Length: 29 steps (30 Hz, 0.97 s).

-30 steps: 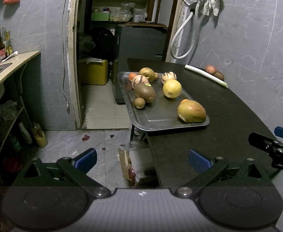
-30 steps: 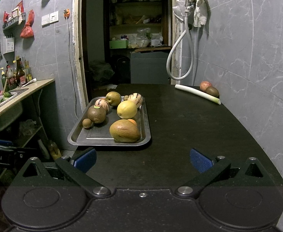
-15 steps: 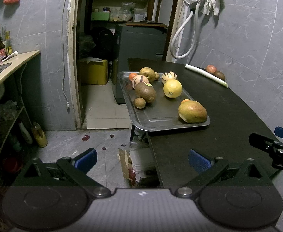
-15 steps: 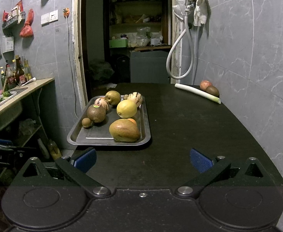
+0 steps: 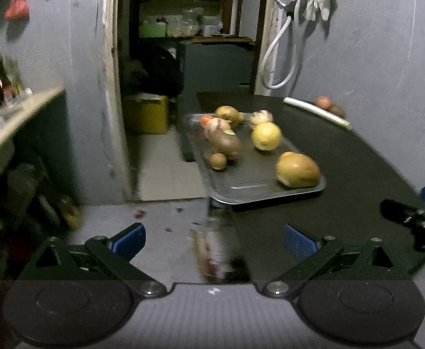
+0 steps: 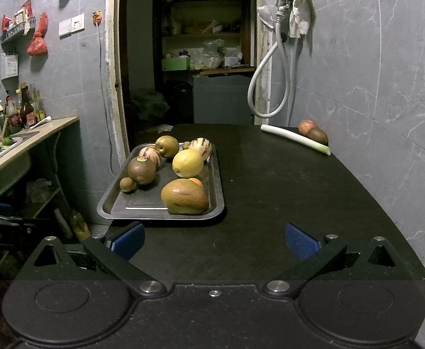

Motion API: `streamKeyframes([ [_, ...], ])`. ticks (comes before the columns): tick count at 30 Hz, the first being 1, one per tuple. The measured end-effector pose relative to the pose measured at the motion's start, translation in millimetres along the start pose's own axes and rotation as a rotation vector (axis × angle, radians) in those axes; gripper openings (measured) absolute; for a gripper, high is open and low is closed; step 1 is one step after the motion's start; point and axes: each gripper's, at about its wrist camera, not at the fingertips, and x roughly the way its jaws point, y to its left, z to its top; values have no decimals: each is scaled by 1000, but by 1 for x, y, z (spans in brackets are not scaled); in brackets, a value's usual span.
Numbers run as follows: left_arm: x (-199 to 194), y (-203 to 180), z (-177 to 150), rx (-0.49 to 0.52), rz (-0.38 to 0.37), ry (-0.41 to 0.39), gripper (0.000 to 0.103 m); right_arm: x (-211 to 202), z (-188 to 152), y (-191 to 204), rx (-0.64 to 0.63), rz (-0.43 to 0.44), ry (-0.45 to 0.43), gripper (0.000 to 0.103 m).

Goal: Organize fruits

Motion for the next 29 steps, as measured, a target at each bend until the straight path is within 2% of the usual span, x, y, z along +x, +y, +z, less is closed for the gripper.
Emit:
streamKeyframes([
  [6,7,0,3,20,7,24,102,2,-3,-6,4,-7,4,102],
  [29,9,6,6,24,-45,27,102,3,-1,-6,0,-24,10,102],
])
